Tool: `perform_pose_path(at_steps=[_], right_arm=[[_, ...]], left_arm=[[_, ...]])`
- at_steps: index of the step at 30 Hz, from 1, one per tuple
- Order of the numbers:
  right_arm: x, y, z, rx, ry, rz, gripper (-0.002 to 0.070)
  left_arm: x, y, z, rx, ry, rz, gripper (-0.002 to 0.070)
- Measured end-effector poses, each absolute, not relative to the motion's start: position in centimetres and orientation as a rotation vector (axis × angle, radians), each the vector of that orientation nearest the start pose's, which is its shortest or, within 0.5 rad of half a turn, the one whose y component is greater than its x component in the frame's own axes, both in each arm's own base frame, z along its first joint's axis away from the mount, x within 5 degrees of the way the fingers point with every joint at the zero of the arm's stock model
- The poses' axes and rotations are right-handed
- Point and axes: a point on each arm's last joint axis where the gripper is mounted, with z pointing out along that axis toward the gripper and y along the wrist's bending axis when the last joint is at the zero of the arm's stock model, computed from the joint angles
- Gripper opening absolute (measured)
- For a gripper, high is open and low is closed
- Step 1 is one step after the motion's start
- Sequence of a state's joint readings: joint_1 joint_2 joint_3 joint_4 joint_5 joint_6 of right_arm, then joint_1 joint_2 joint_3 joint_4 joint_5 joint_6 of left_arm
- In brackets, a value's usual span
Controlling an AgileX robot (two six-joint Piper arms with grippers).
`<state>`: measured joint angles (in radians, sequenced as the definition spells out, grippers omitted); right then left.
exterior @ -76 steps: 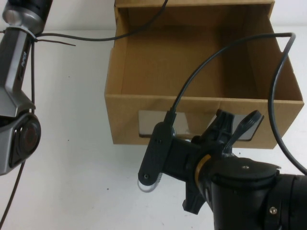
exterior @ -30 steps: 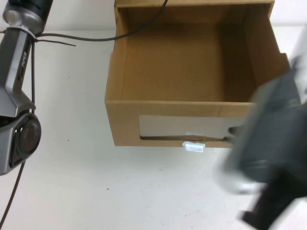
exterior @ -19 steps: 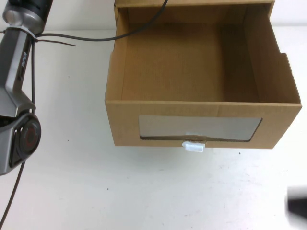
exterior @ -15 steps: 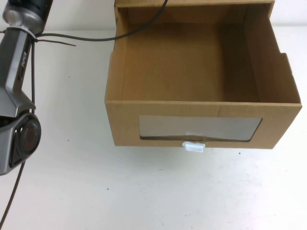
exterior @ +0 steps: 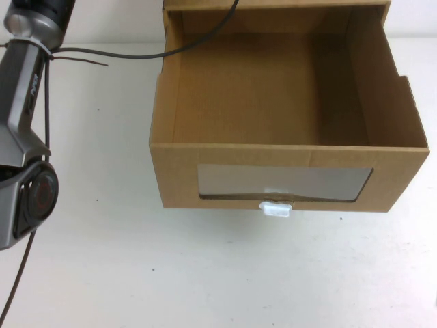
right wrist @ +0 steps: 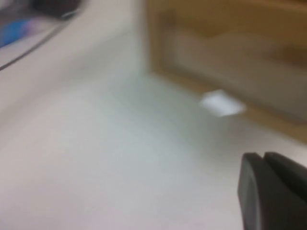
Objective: Open the shoe box
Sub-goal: 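Pull the top drawer of the cardboard box fully open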
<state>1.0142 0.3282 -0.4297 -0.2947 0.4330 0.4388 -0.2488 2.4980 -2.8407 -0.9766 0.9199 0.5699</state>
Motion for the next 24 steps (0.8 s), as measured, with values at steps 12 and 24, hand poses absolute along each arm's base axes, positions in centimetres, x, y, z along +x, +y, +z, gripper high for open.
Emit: perform_pose_path(at_steps=[12,24], right_arm=[[5.9,0.0,25.6,0.084,1.662,0.151,-0.0018],[5.6,-0.5,24.7,0.103,1.675,-0.015,-0.0018]], left_arm=[[50.4,-19.0,37.2,0.608,1.713,-0.928,-0.0006],[50.4,-19.0,37.2,0.608,1.713,-0.928,-0.0006]])
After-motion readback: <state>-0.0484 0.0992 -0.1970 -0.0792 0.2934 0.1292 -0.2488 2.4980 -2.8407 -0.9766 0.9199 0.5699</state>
